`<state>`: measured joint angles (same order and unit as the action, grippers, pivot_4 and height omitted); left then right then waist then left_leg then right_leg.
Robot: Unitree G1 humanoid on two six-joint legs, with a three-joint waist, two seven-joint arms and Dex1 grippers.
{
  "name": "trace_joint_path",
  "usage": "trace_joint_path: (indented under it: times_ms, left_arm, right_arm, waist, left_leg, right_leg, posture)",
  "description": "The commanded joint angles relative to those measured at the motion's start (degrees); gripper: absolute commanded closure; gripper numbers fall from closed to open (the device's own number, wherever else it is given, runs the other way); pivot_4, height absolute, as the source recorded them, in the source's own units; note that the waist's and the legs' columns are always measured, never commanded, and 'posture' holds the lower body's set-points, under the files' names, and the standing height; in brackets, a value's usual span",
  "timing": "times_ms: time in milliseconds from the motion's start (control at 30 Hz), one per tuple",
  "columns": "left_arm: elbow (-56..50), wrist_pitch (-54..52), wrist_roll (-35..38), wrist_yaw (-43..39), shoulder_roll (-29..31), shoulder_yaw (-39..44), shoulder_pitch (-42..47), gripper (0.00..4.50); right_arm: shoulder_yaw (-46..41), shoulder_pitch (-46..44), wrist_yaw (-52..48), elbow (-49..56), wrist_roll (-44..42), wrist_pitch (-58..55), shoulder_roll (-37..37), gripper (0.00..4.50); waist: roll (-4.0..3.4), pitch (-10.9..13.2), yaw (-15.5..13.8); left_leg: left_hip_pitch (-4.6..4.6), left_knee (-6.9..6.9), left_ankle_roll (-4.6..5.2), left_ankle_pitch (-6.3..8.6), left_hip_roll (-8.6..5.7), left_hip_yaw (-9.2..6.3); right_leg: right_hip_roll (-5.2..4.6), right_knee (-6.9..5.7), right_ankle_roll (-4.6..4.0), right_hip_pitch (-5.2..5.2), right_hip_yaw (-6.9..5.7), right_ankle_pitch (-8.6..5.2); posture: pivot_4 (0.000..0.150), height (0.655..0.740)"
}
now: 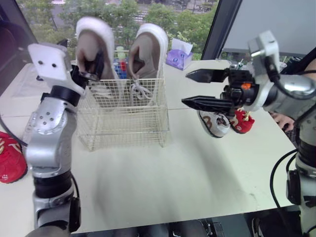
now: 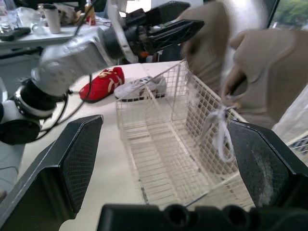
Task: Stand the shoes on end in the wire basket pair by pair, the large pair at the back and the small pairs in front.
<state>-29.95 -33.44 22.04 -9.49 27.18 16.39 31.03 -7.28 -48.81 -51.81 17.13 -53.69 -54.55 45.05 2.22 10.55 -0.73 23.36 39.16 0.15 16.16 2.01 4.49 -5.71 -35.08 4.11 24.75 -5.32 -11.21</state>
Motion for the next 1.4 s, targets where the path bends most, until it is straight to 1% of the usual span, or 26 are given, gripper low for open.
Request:
trace_joint_path:
  times_ms: [33, 67, 133, 200, 267, 333, 433, 500, 600, 667, 733, 900, 1100, 1233, 1333, 1400]
  left_arm:
    - [-3.66, -10.50, 9.73, -3.42, 4.68, 6.61, -1.28, 0.03]
    - [-3.77, -13.38, 13.74, -4.39, 6.10, 9.52, -1.70, 0.03]
    - [-3.48, -21.68, 25.40, -6.45, 9.39, 16.47, -3.81, 0.03]
    - [-3.03, -28.85, 38.84, -9.38, 13.26, 23.78, -9.57, 0.03]
    - [-2.92, -31.96, 51.77, -10.11, 16.19, 28.39, -15.30, 0.03]
    - [-3.74, -32.16, 63.10, -8.94, 19.12, 28.78, -19.68, 0.03]
    - [-8.69, -28.81, 71.47, -4.41, 20.43, 23.79, -24.27, 0.03]
    - [-12.94, -25.77, 72.73, -0.83, 18.45, 18.31, -26.80, 0.03]
    - [-18.33, -21.62, 71.76, 2.88, 14.52, 9.49, -30.27, 0.03]
    - [-20.22, -20.53, 68.10, 3.01, 12.39, 3.75, -32.04, 0.03]
    - [-20.62, -19.50, 64.66, 2.41, 11.42, -0.20, -33.16, 0.03]
    - [-19.18, -17.14, 58.76, -0.45, 11.31, -5.67, -33.34, 0.03]
    - [-16.83, -15.54, 53.57, -3.98, 12.34, -8.14, -31.71, 0.03]
    - [-16.50, -14.75, 52.20, -4.30, 12.49, -8.75, -30.84, 0.03]
    - [-16.44, -14.62, 52.50, -4.60, 13.14, -8.18, -30.65, 0.00]
    - [-16.14, -14.55, 53.84, -4.76, 13.97, -6.93, -30.47, 0.00]
  right_arm:
    - [-0.80, 1.05, 0.94, -0.88, 1.47, 2.24, -1.03, 0.00]
    - [-0.87, 1.90, 1.59, -1.27, 2.22, 2.60, -1.34, 0.00]
    - [-0.85, 4.45, 4.13, -2.75, 6.21, 5.50, -2.09, 0.00]
    - [-2.42, 6.84, 9.98, -6.89, 13.54, 13.73, -4.59, 0.00]
    - [-4.40, 9.11, 13.56, -12.11, 19.75, 21.65, -5.57, 0.00]
    - [-5.91, 11.46, 14.52, -15.07, 21.97, 25.19, -5.98, 0.00]
    - [-7.30, 17.63, 17.64, -15.61, 24.10, 26.91, -7.67, 0.00]
    - [-8.04, 22.28, 21.01, -13.57, 24.91, 27.57, -10.36, 0.00]
    - [-8.91, 27.20, 25.46, -11.91, 26.78, 29.57, -14.00, 0.00]
    - [-8.16, 29.59, 25.63, -12.22, 27.33, 29.97, -15.30, 0.00]
    - [-6.97, 30.84, 25.05, -13.37, 28.67, 31.44, -15.67, 0.00]
    - [-6.98, 29.03, 23.69, -20.38, 29.94, 33.83, -15.88, 0.00]
    - [-5.47, 24.99, 22.31, -31.14, 32.16, 37.02, -17.78, 0.00]
    - [-3.38, 24.98, 20.84, -35.93, 34.36, 39.37, -18.73, 0.00]
    - [-3.10, 25.25, 21.38, -38.24, 35.72, 41.36, -19.44, 0.78]
    - [-3.00, 25.60, 21.60, -39.07, 36.64, 42.53, -19.56, 1.70]
  waist:
    - [-0.03, 0.02, 0.07]
    - [-0.03, 0.02, 0.08]
    - [-0.03, 0.02, 0.13]
    - [-0.09, 0.00, 0.43]
    - [-0.12, 0.02, 0.66]
    - [-0.15, 0.06, 0.06]
    - [-0.21, 0.05, -0.36]
    - [-0.35, -0.05, -0.29]
    - [-0.64, -0.02, 0.03]
    - [-0.87, -0.09, 0.11]
    - [-1.00, -0.10, 0.12]
    - [-1.15, -0.15, 0.08]
    - [-1.16, -0.14, 0.11]
    - [-1.17, -0.13, 0.06]
    - [-1.18, -0.13, 0.14]
    - [-1.18, -0.13, 0.18]
  left_leg:
    - [-0.01, 0.00, -0.01, -0.01, 0.01, 0.00]
    - [-0.02, 0.00, -0.02, -0.01, 0.00, 0.00]
    - [-0.02, 0.00, -0.04, -0.02, 0.01, -0.02]
    - [-0.03, -0.01, -0.05, -0.02, 0.02, -0.03]
    - [-0.03, -0.02, -0.07, -0.03, 0.03, 0.03]
    - [0.01, -0.01, -0.13, -0.07, -0.02, 0.01]
    - [-0.01, 0.00, -0.14, -0.06, -0.07, -0.06]
    - [-0.10, -0.01, -0.14, -0.05, -0.09, -0.06]
    - [-0.18, -0.03, -0.12, -0.04, -0.10, 0.01]
    - [-0.19, -0.03, -0.13, -0.05, -0.14, 0.07]
    - [-0.23, -0.03, -0.13, -0.05, -0.16, 0.10]
    - [-0.32, -0.04, -0.14, -0.06, -0.13, 0.07]
    - [-0.27, -0.04, -0.13, -0.06, -0.13, 0.07]
    - [-0.23, -0.04, -0.13, -0.05, -0.14, 0.06]
    - [-0.24, -0.05, -0.12, -0.05, -0.13, 0.06]
    - [-0.25, -0.05, -0.12, -0.05, -0.12, 0.06]
  right_leg:
    - [0.01, -0.01, 0.00, 0.00, 0.00, 0.00]
    - [0.03, -0.02, 0.00, 0.01, 0.00, 0.00]
    - [0.09, -0.02, -0.01, 0.02, 0.00, -0.01]
    - [0.08, -0.02, -0.01, 0.02, 0.01, -0.01]
    - [0.05, -0.03, 0.00, 0.04, 0.08, -0.02]
    - [-0.01, -0.02, 0.02, 0.05, 0.10, -0.03]
    - [-0.09, 0.02, -0.12, -0.02, 0.06, -0.11]
    - [-0.11, 0.10, -0.23, -0.15, 0.06, -0.17]
    - [-0.11, 0.13, -0.24, -0.20, 0.16, -0.17]
    - [-0.02, 0.10, -0.24, -0.16, 0.25, -0.16]
    - [0.08, 0.10, -0.25, -0.16, 0.30, -0.17]
    - [0.18, 0.08, -0.36, -0.17, 0.30, -0.22]
    - [0.17, 0.10, -0.37, -0.15, 0.30, -0.23]
    - [0.16, 0.12, -0.37, -0.14, 0.31, -0.23]
    - [0.17, 0.13, -0.37, -0.14, 0.31, -0.23]
    - [0.17, 0.13, -0.37, -0.14, 0.31, -0.23]
  posture:
    - [0.150, 0.7400]
    - [0.150, 0.7400]
    - [0.150, 0.7400]
    - [0.150, 0.7400]
    - [0.150, 0.7400]
    - [0.150, 0.7400]
    - [0.150, 0.7400]
    - [0.150, 0.7400]
    - [0.150, 0.7400]
    - [0.150, 0.7400]
    - [0.150, 0.7400]
    - [0.150, 0.7400]
    - [0.150, 0.7400]
    - [0.150, 0.7400]
    - [0.150, 0.7400]
    - [0.150, 0.7400]
